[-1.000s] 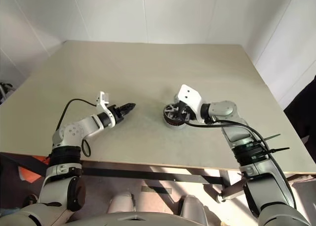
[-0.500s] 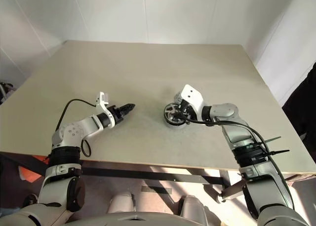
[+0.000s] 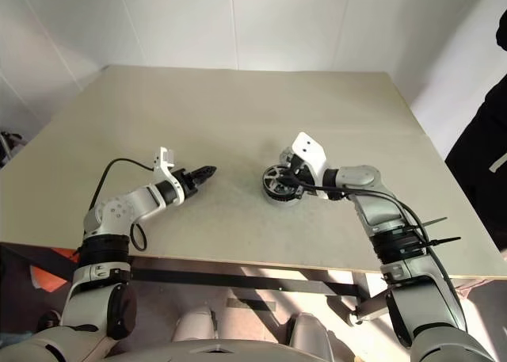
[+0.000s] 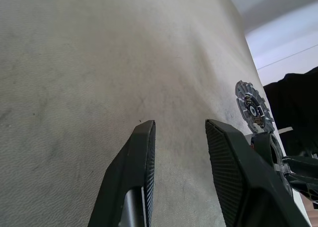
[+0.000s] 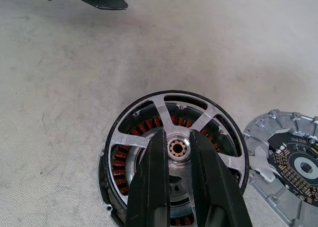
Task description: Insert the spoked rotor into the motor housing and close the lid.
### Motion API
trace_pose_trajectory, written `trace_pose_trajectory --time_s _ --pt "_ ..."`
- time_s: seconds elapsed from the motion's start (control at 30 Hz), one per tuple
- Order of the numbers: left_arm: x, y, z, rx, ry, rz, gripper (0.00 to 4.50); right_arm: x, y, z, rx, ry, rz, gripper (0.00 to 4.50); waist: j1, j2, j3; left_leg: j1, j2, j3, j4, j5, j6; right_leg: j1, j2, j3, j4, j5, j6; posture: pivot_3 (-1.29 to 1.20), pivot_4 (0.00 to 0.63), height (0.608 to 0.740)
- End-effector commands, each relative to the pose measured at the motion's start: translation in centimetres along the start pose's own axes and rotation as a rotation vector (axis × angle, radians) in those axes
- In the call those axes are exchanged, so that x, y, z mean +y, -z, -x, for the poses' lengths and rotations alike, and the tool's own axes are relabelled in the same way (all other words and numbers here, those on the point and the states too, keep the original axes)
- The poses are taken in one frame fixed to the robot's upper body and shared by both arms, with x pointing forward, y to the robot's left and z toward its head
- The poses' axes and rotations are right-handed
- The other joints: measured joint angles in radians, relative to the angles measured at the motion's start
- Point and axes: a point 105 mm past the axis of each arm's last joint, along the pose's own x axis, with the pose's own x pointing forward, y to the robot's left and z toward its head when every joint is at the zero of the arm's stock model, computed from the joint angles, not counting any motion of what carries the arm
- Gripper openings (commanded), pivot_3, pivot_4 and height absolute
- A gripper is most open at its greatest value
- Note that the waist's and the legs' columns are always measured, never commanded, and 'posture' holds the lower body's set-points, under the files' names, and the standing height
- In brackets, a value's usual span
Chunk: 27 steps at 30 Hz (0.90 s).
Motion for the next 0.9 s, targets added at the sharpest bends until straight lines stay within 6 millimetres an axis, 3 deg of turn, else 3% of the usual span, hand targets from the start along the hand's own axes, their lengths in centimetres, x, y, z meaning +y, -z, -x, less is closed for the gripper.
trace_pose_trajectory --time_s 0.03,0.17,0.33,0.43,0.67,0.9 --pt "-0.7 -1.0 0.2 -0.033 0.023 -0.032 1.73 -0.6 -0.5 0.4 0.000 0.023 0.034 0.28 0.000 0.000 0.000 0.000 0.000 0.000 0.000 0.000 0.000 0.000 0.000 0.000 0.000 0.000 0.000 0.00 0.000 0.740" --pt "-0.6 -0.8 0.2 -0.030 0.021 -0.029 1.73 -0.6 -1.4 0.7 -0.027 0.021 0.057 0.28 0.000 0.000 0.000 0.000 0.000 0.000 0.000 0.000 0.000 0.000 0.000 0.000 0.000 0.000 0.000 0.00 0.000 0.740" --pt "-0.8 -0.7 0.0 -0.023 0.028 -0.032 1.73 -0.8 -4.5 1.8 -0.101 0.042 0.143 0.28 0.000 0.000 0.000 -0.001 0.000 0.000 0.000 0.000 0.000 -0.001 0.000 0.000 0.000 0.000 0.000 0.00 0.000 0.740" --pt "-0.9 -0.7 -0.1 -0.020 0.031 -0.036 1.73 -1.3 -5.3 2.6 -0.104 0.069 0.182 0.28 0.000 0.000 0.000 -0.001 0.000 0.000 0.000 0.000 0.000 -0.001 0.000 0.000 0.000 0.000 0.000 0.00 0.000 0.740" --pt "-0.8 -0.7 -0.2 -0.018 0.030 -0.034 1.73 -2.4 -4.1 4.1 -0.031 0.116 0.223 0.28 0.001 0.000 0.000 -0.001 0.000 0.000 0.000 0.000 0.000 -0.001 0.000 0.000 0.000 0.000 0.000 0.00 0.000 0.740" --pt "-0.7 -0.5 -0.4 -0.011 0.029 -0.031 1.73 -2.0 -3.4 3.7 -0.011 0.116 0.214 0.28 0.000 0.000 0.000 -0.001 0.000 0.000 0.000 0.000 0.000 -0.001 0.000 0.000 0.000 0.000 0.000 0.00 0.000 0.740"
